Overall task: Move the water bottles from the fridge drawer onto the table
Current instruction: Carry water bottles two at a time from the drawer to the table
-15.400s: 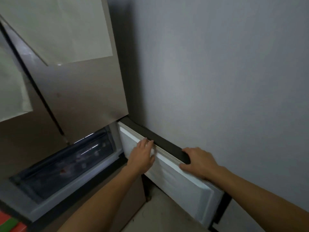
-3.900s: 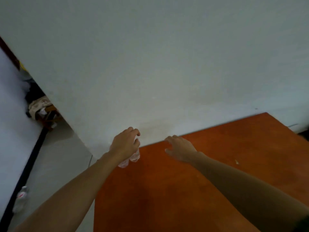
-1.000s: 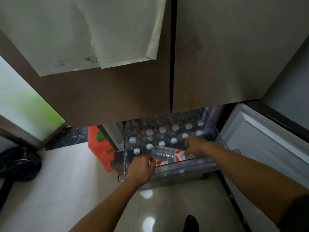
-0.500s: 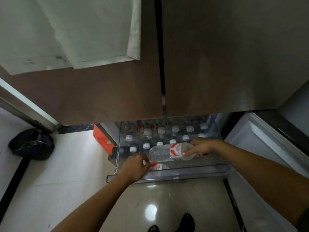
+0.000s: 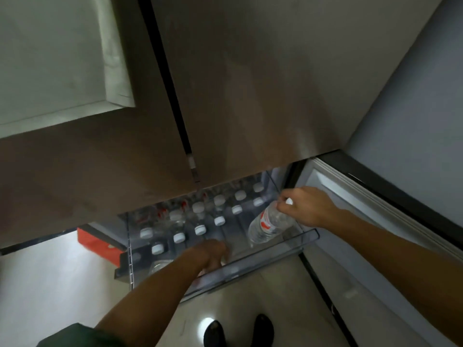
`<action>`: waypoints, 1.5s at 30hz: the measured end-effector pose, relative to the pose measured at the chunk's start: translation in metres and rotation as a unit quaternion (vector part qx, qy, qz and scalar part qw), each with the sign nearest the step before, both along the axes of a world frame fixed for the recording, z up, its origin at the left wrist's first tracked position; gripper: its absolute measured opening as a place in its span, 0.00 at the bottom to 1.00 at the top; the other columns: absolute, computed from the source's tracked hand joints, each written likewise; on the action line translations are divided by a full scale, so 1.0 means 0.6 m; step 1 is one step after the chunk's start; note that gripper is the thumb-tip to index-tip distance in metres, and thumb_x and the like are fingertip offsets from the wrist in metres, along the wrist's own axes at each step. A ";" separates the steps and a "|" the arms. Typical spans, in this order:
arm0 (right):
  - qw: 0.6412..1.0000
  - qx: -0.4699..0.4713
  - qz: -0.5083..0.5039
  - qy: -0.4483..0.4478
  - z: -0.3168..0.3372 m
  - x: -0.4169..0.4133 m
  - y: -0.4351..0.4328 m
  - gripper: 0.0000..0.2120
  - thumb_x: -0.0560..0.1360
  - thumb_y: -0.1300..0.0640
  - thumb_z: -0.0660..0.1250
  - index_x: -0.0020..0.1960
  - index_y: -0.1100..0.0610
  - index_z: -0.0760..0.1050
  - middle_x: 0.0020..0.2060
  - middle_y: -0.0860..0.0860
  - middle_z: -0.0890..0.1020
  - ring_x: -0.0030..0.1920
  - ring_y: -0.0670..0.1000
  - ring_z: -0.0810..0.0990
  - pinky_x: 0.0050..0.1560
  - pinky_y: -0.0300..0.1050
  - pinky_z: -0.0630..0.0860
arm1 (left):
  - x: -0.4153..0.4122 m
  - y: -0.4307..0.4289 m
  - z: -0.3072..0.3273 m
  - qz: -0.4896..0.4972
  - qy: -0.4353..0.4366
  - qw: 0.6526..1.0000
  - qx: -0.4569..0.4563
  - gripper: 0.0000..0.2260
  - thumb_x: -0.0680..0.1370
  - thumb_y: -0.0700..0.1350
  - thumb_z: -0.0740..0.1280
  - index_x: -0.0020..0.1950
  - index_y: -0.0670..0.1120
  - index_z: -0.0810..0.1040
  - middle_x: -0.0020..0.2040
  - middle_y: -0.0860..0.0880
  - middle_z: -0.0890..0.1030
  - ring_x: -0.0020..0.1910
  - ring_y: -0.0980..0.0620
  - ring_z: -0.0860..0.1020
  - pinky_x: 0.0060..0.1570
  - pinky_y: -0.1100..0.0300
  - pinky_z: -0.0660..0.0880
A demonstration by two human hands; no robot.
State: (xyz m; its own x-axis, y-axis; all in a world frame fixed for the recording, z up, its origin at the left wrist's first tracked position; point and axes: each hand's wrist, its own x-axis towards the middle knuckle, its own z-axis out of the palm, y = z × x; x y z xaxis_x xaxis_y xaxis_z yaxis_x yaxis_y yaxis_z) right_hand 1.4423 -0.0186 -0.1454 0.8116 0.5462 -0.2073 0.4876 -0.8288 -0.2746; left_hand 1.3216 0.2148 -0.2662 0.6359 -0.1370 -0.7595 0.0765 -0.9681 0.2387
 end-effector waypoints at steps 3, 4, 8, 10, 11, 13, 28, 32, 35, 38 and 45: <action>0.999 0.013 -0.038 -0.007 -0.003 -0.011 -0.002 0.17 0.76 0.39 0.62 0.56 0.49 0.79 0.50 0.53 0.83 0.46 0.53 0.78 0.44 0.42 0.66 | 0.006 -0.005 -0.005 0.030 -0.015 0.999 -0.018 0.14 0.76 0.42 0.66 0.63 0.46 0.77 0.63 0.45 0.77 0.60 0.44 0.76 0.52 0.60 0.71; 0.999 0.017 -0.050 -0.007 -0.003 -0.013 0.000 0.17 0.76 0.40 0.62 0.55 0.50 0.79 0.50 0.53 0.83 0.44 0.52 0.76 0.43 0.41 0.65 | 0.006 -0.004 -0.006 0.038 -0.035 0.999 -0.017 0.14 0.76 0.44 0.67 0.62 0.47 0.77 0.62 0.46 0.78 0.59 0.45 0.77 0.52 0.60 0.72; 0.994 0.016 -0.104 -0.027 0.001 -0.024 0.023 0.20 0.75 0.39 0.64 0.53 0.54 0.78 0.47 0.55 0.82 0.42 0.52 0.73 0.43 0.41 0.65 | 0.017 0.027 0.023 0.028 -0.104 0.993 -0.038 0.20 0.72 0.49 0.71 0.63 0.52 0.74 0.61 0.46 0.78 0.59 0.45 0.77 0.51 0.60 0.71; 0.992 -0.002 -0.114 -0.049 0.002 -0.035 0.039 0.21 0.75 0.38 0.63 0.52 0.55 0.77 0.47 0.55 0.82 0.44 0.55 0.76 0.43 0.42 0.66 | 0.024 0.043 0.055 0.007 -0.122 0.991 -0.054 0.28 0.71 0.50 0.72 0.70 0.55 0.69 0.65 0.48 0.75 0.63 0.44 0.74 0.57 0.57 0.71; 0.991 -0.012 -0.114 -0.061 0.003 -0.040 0.047 0.21 0.75 0.38 0.62 0.52 0.55 0.76 0.47 0.56 0.82 0.47 0.56 0.78 0.43 0.42 0.66 | 0.027 0.046 0.073 -0.017 -0.126 0.991 -0.044 0.30 0.71 0.50 0.72 0.72 0.55 0.67 0.67 0.48 0.73 0.64 0.44 0.73 0.59 0.57 0.71; 0.990 -0.037 -0.106 -0.087 0.008 -0.053 0.063 0.21 0.76 0.37 0.60 0.52 0.54 0.76 0.48 0.55 0.82 0.49 0.57 0.80 0.43 0.42 0.66 | 0.029 0.043 0.100 -0.071 -0.138 0.988 -0.025 0.24 0.72 0.49 0.70 0.67 0.55 0.71 0.65 0.47 0.75 0.62 0.44 0.74 0.55 0.57 0.72; 0.969 -0.016 -0.067 -0.236 -0.021 -0.107 0.100 0.22 0.71 0.38 0.62 0.41 0.58 0.77 0.27 0.55 0.81 0.28 0.58 0.81 0.28 0.43 0.69 | -0.080 0.125 0.194 -0.104 -0.391 0.907 0.114 0.15 0.80 0.55 0.56 0.60 0.48 0.72 0.52 0.44 0.81 0.49 0.43 0.80 0.43 0.55 0.71; 0.974 0.009 -0.041 -0.223 -0.025 -0.113 0.103 0.24 0.72 0.38 0.60 0.50 0.58 0.78 0.33 0.57 0.83 0.35 0.60 0.82 0.33 0.45 0.71 | -0.118 0.138 0.203 -0.056 -0.390 0.908 0.145 0.18 0.79 0.57 0.56 0.62 0.48 0.70 0.51 0.44 0.81 0.49 0.42 0.80 0.42 0.55 0.71; 0.970 0.078 -0.031 -0.227 -0.012 -0.112 0.101 0.24 0.71 0.38 0.58 0.54 0.56 0.78 0.37 0.57 0.84 0.39 0.59 0.82 0.35 0.43 0.65 | -0.156 0.143 0.212 -0.001 -0.413 0.899 0.143 0.17 0.79 0.58 0.55 0.60 0.48 0.70 0.47 0.45 0.82 0.45 0.43 0.80 0.44 0.54 0.75; 0.957 0.146 -0.015 -0.248 0.036 -0.119 0.117 0.16 0.70 0.43 0.67 0.42 0.56 0.77 0.31 0.56 0.81 0.33 0.60 0.80 0.33 0.42 0.62 | -0.198 0.139 0.246 0.074 -0.454 0.872 0.169 0.15 0.79 0.58 0.56 0.55 0.48 0.70 0.42 0.44 0.82 0.41 0.42 0.80 0.38 0.54 0.73; 0.898 0.330 0.110 -0.269 0.170 -0.196 0.160 0.13 0.68 0.45 0.68 0.36 0.55 0.75 0.25 0.52 0.78 0.25 0.55 0.76 0.27 0.42 0.68 | -0.335 0.091 0.371 0.224 -0.576 0.751 0.232 0.13 0.76 0.57 0.61 0.42 0.48 0.71 0.31 0.44 0.79 0.28 0.42 0.76 0.28 0.59 0.66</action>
State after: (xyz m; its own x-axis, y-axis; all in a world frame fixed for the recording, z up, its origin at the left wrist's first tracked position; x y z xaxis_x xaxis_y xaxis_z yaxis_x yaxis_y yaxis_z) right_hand 1.3247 0.0774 -0.0434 0.5551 0.5651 0.6104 0.8285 -0.4407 -0.3455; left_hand 1.1204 0.2697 -0.0435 0.8114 0.3956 0.4302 0.4202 -0.9065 0.0412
